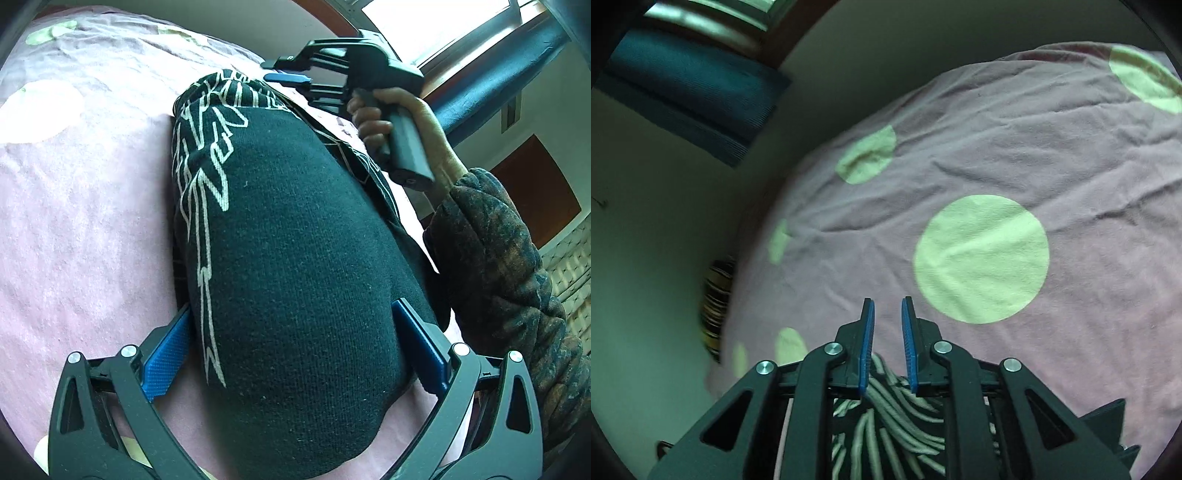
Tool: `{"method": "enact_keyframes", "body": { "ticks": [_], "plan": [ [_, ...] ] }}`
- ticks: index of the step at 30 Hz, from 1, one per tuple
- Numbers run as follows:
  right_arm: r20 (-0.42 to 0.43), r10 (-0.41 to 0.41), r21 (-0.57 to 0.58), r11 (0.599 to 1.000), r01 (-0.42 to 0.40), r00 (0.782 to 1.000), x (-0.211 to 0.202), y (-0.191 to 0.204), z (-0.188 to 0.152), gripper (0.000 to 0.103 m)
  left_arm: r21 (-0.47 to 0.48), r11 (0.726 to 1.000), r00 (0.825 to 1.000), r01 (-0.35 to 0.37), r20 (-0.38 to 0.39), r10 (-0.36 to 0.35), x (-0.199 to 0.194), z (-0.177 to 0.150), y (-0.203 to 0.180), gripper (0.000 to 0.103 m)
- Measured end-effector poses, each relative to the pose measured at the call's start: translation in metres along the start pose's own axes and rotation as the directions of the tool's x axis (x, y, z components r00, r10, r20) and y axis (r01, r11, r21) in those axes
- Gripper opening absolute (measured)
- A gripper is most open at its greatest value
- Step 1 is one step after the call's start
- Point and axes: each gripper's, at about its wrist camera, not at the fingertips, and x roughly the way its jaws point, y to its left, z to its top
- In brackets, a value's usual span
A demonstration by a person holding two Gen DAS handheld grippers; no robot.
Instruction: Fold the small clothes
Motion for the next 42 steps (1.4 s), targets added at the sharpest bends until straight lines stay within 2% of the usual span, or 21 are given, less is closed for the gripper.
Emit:
{"method": "enact_keyframes", "body": {
  "ticks": [3, 5, 8, 11, 14, 18, 19, 20, 21, 23, 24, 26, 27, 29, 32, 38, 42],
  "plan": [
    [0.01, -0.044, -0.057, 0.997, 0.045, 0.999, -0.017, 0.006, -0.014, 0.03, -0.001, 1.0, 1.0, 0.006, -0.001, -0.006, 0.001, 0.0, 0.003, 0.101],
    [0.032, -0.039, -0.061, 0.997, 0.041, 0.999, -0.037, 0.006, -0.031, 0.033, -0.001, 1.0, 1.0, 0.009, -0.001, -0.009, 0.002, -0.001, 0.005, 0.101],
    [0.079, -0.022, -0.046, 0.999, 0.025, 0.997, -0.07, -0.001, -0.058, 0.044, -0.004, 1.0, 1.0, 0.015, -0.004, -0.015, 0.001, -0.001, 0.006, 0.101],
    [0.138, -0.017, -0.017, 1.0, 0.019, 0.99, -0.111, -0.015, -0.102, 0.053, 0.001, 1.0, 1.0, 0.01, -0.002, -0.01, 0.001, 0.0, 0.005, 0.101],
    [0.181, -0.016, 0.044, 0.999, 0.008, 0.983, -0.144, -0.031, -0.15, 0.054, 0.002, 1.0, 1.0, 0.01, -0.003, -0.01, 0.001, 0.001, 0.004, 0.101],
    [0.277, 0.024, 0.058, 0.997, -0.042, 0.961, -0.183, -0.026, -0.217, 0.055, 0.014, 1.0, 1.0, -0.004, 0.006, 0.004, 0.0, 0.001, 0.001, 0.101],
    [0.283, 0.047, 0.028, 0.998, -0.058, 0.958, -0.191, -0.017, -0.235, 0.055, 0.019, 1.0, 1.0, -0.009, 0.008, 0.009, -0.001, 0.002, -0.001, 0.101],
    [0.295, 0.107, -0.011, 0.994, -0.109, 0.949, -0.197, -0.009, -0.252, 0.055, 0.023, 1.0, 1.0, -0.014, 0.009, 0.014, 0.0, 0.002, -0.002, 0.101],
    [0.29, 0.171, -0.033, 0.985, -0.169, 0.942, -0.197, -0.004, -0.264, 0.055, 0.027, 0.999, 1.0, -0.019, 0.011, 0.019, 0.0, 0.002, -0.003, 0.101],
    [0.219, 0.233, -0.025, 0.972, -0.234, 0.947, -0.184, -0.001, -0.278, 0.055, 0.031, 0.999, 1.0, -0.023, 0.012, 0.023, 0.001, 0.003, -0.005, 0.101],
    [0.173, 0.188, 0.007, 0.981, -0.192, 0.967, -0.171, -0.006, -0.285, 0.055, 0.037, 0.999, 1.0, -0.029, 0.014, 0.028, 0.001, 0.003, -0.006, 0.101],
    [0.107, 0.033, 0.074, 0.996, -0.041, 0.994, -0.144, -0.026, -0.294, 0.053, 0.067, 0.997, 0.999, -0.046, 0.004, 0.046, 0.004, 0.003, -0.01, 0.101],
    [0.102, 0.046, 0.088, 0.995, -0.055, 0.994, -0.135, -0.034, -0.297, 0.053, 0.094, 0.993, 0.998, -0.064, -0.01, 0.066, 0.009, 0.002, -0.013, 0.101],
    [0.134, 0.083, 0.096, 0.991, -0.096, 0.988, -0.128, -0.044, -0.301, 0.054, 0.09, 0.994, 0.998, -0.065, -0.008, 0.066, 0.012, 0.001, -0.01, 0.101],
    [0.155, 0.108, 0.066, 0.991, -0.12, 0.982, -0.132, -0.042, -0.301, 0.055, 0.041, 0.999, 0.999, -0.02, -0.032, 0.021, 0.015, 0.004, -0.003, 0.101],
    [0.197, 0.16, 0.066, 0.982, -0.175, 0.967, -0.137, -0.048, -0.313, 0.056, 0.061, 0.997, 0.999, -0.036, -0.022, 0.038, 0.019, 0.005, -0.005, 0.101],
    [0.223, 0.196, 0.073, 0.974, -0.217, 0.955, -0.14, -0.056, -0.321, 0.056, 0.097, 0.993, 0.997, -0.073, -0.004, 0.074, 0.021, 0.002, -0.006, 0.101]
  ]
}}
